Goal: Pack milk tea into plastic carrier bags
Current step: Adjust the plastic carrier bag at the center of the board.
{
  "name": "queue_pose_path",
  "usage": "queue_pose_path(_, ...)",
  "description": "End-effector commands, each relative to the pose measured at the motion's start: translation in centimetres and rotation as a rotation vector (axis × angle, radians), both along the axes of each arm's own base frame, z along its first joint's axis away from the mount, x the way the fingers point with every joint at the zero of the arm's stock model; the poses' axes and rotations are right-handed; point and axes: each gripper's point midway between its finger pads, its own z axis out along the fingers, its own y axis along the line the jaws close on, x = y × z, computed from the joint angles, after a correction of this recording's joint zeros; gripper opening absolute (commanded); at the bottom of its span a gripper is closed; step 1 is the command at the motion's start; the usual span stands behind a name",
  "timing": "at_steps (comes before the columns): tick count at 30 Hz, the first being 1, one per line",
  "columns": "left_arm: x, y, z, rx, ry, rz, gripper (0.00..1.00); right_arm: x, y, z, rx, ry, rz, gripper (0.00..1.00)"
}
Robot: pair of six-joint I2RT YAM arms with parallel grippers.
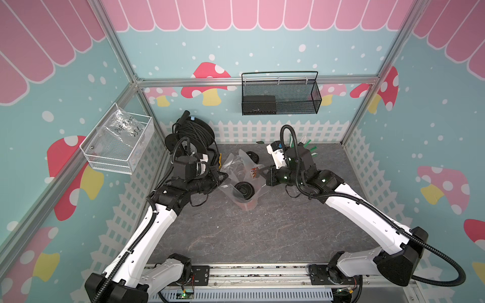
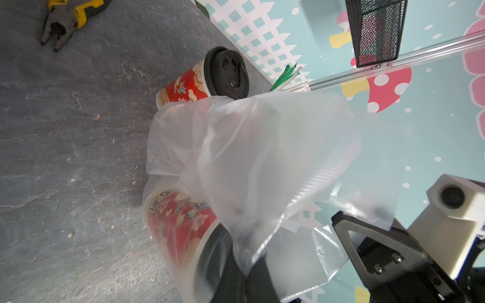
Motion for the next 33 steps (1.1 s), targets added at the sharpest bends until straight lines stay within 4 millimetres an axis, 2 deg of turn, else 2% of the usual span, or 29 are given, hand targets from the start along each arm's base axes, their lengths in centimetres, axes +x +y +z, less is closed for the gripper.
queue_pose_path(1, -0.8, 0.8, -0.1, 0.044, 0.008, 0.018, 0.00, -1.7, -0.2, -2.6, -0.009, 0.073, 0.021, 0.00)
queue_pose_path(4, -0.7, 0.9, -1.8, 0.062, 0.043, 0.023, 0.00, -2.1, -0.5, -3.8, 0.009, 0.074, 0.018, 0.00)
queue_pose_path(8, -0.5, 0.6, -4.2, 0.071, 0.100, 0.013, 0.00, -2.3, -1.1, -4.1, 0.010, 0.065, 0.000, 0.00)
queue_pose_path(15, 0.1, 0.9, -6.0, 0.090, 0.125, 0.031, 0.00, -2.6, -1.1, -5.5, 0.004, 0.078, 0.011, 0.00)
queue_pose_path(16, 0.2, 0.9, -6.4, 0.093, 0.135, 0.031, 0.00, -2.6, -1.1, -5.5, 0.002, 0.073, 0.016, 0.03)
queue_pose_path(19, 0.5, 0.9, -7.6, 0.102, 0.167, 0.031, 0.00, -2.3, -0.9, -5.3, -0.008, 0.046, 0.027, 0.26)
queue_pose_path(22, 0.8, 0.9, -8.2, 0.099, 0.179, 0.031, 0.00, -2.1, -0.7, -4.1, -0.011, 0.000, 0.045, 0.37)
queue_pose_path(24, 1.0, 0.9, -8.2, 0.095, 0.180, 0.031, 0.00, -1.8, -0.7, -2.7, -0.015, -0.046, 0.048, 0.53)
queue_pose_path(28, 1.3, 1.1, -8.3, 0.092, 0.182, 0.035, 0.00, -0.8, -1.1, 0.7, -0.025, -0.173, 0.036, 0.65)
queue_pose_path(30, 1.3, 1.2, -8.4, 0.086, 0.184, 0.037, 0.00, 0.8, -2.2, 2.7, -0.042, -0.259, -0.033, 0.73)
queue_pose_path(33, 1.5, 1.4, -8.4, 0.075, 0.186, 0.045, 0.00, 3.0, -3.4, 5.1, -0.034, -0.357, -0.095, 0.81)
